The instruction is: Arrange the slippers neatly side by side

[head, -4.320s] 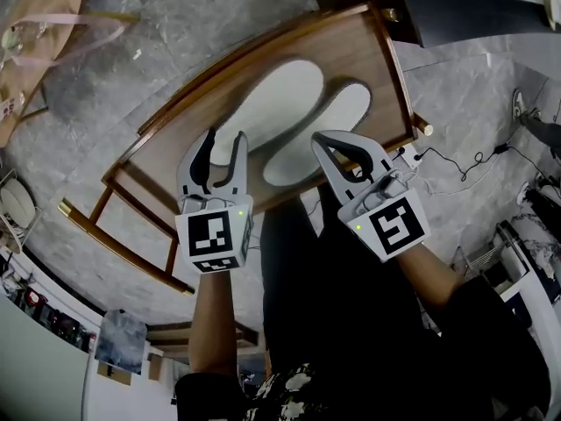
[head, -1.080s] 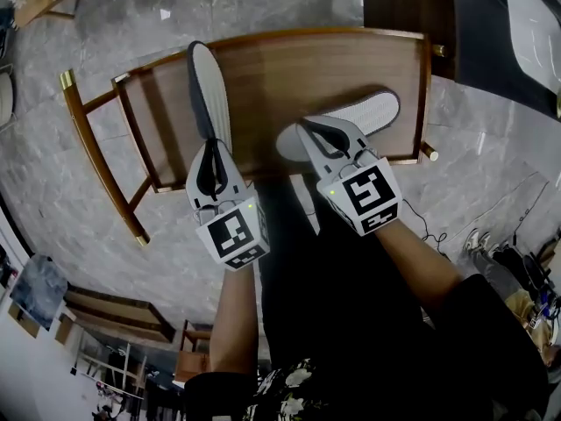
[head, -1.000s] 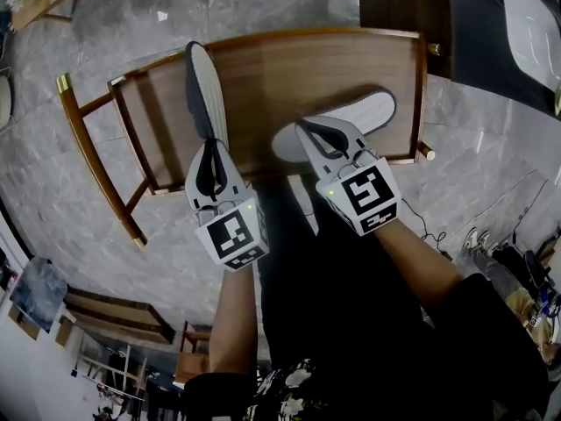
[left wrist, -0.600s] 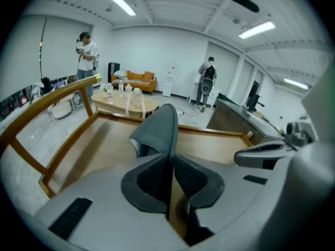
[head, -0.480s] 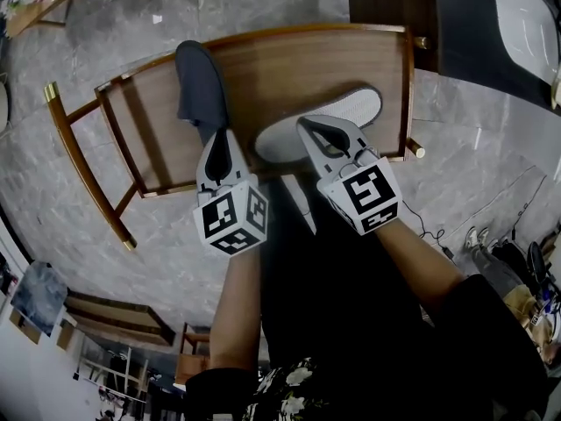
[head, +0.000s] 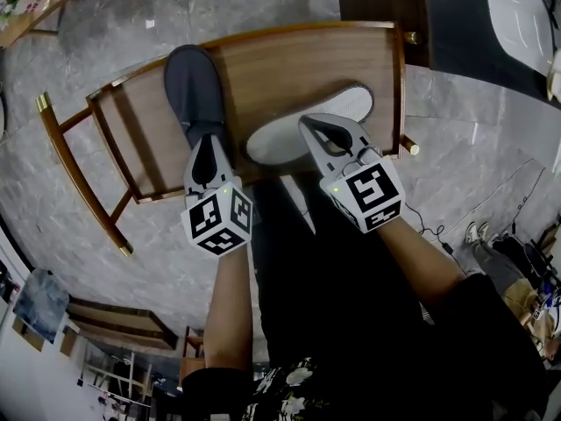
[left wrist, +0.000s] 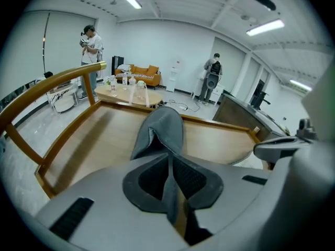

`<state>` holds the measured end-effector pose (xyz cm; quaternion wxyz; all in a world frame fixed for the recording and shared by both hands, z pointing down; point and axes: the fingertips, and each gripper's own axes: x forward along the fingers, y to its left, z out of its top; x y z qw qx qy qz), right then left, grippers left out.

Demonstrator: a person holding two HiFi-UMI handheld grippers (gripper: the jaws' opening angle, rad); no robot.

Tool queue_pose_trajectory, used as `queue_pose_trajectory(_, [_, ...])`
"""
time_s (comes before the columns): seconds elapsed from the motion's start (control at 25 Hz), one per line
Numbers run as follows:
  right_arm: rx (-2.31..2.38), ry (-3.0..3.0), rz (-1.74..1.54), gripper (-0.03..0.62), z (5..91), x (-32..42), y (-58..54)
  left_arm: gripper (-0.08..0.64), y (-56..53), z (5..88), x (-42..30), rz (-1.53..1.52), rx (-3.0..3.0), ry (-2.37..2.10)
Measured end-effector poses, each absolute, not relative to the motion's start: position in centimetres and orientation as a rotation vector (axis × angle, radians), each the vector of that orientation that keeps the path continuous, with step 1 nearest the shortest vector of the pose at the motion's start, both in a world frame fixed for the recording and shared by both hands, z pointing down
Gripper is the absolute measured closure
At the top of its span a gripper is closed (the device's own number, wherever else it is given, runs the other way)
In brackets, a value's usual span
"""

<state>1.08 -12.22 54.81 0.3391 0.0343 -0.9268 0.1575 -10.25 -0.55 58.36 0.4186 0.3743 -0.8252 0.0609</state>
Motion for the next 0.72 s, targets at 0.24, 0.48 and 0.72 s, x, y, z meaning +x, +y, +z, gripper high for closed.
queue_pose_trajectory(0.24, [0.114,-2.405,0.427,0.6,55.2,2.0,-12.3,0.433,-2.9,57.5,-7.2,0.186,1.123,-1.969])
queue_pose_trajectory(0.48, [0.026,-2.435,0.334,0.6,54.8,2.7,-13.5,0.432,-3.7,56.5,-4.3,0.116,1.203,-1.841])
queue_pose_trajectory(0.72, [-0.326,-2.392,0.192,0.6,55.5,1.1,-14.0,0.478,-5.5,57.2,1.9,0.104,1.309,-1.641])
